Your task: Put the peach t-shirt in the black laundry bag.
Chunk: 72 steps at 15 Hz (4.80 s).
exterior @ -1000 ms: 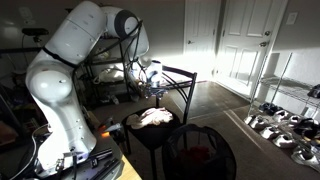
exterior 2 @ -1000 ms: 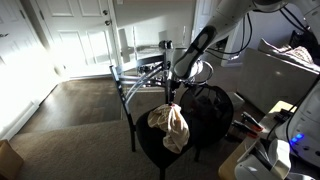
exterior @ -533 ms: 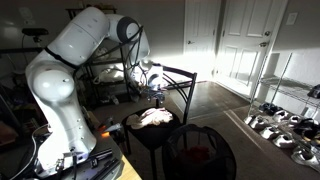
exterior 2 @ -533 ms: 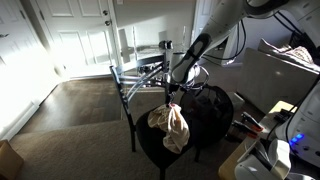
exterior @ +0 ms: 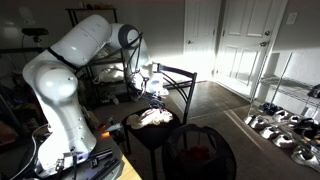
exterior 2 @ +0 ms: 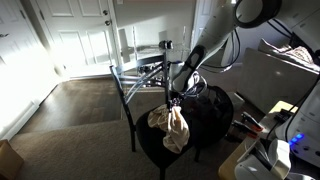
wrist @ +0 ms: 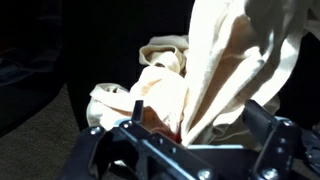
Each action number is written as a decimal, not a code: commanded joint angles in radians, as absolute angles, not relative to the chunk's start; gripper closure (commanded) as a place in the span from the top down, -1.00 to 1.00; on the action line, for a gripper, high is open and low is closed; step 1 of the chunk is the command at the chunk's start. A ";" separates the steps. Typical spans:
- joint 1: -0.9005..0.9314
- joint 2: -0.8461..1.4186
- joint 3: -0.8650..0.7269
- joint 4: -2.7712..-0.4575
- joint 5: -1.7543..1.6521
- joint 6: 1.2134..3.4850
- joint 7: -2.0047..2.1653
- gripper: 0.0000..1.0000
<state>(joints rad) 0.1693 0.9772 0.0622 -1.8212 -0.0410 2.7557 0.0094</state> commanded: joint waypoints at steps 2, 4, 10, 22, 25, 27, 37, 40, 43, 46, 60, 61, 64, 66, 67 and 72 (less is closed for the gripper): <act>0.166 1.033 0.064 -1.791 -0.008 2.723 0.075 1.00; 0.165 1.045 0.068 -1.784 -0.007 2.726 0.080 1.00; 0.166 1.036 0.078 -1.778 -0.022 2.754 0.058 -0.06; 0.106 0.899 0.139 -1.918 -0.072 2.811 -0.110 -0.96; 0.090 0.758 0.145 -2.057 -0.099 2.858 -0.166 -0.96; 0.090 0.667 0.134 -2.140 -0.114 2.876 -0.166 -0.96; 0.108 0.392 0.058 -2.392 -0.123 2.975 -0.086 -0.96; 0.154 0.369 -0.031 -2.434 -0.132 3.109 -0.017 -0.96; 0.359 0.380 -0.297 -2.443 -0.166 3.161 0.111 -0.96; 0.565 0.421 -0.535 -2.434 -0.204 3.142 0.228 -0.96; 0.804 0.447 -0.689 -2.501 -0.100 3.197 0.313 -0.82; 0.802 0.446 -0.689 -2.501 -0.099 3.197 0.313 -0.82; 0.801 0.444 -0.689 -2.501 -0.099 3.197 0.313 -0.82; 0.783 0.443 -0.671 -2.498 -0.101 3.193 0.308 -0.96; 0.754 0.449 -0.644 -2.490 -0.033 3.190 0.268 -0.96; 0.699 0.444 -0.676 -2.497 0.065 3.205 0.295 -0.96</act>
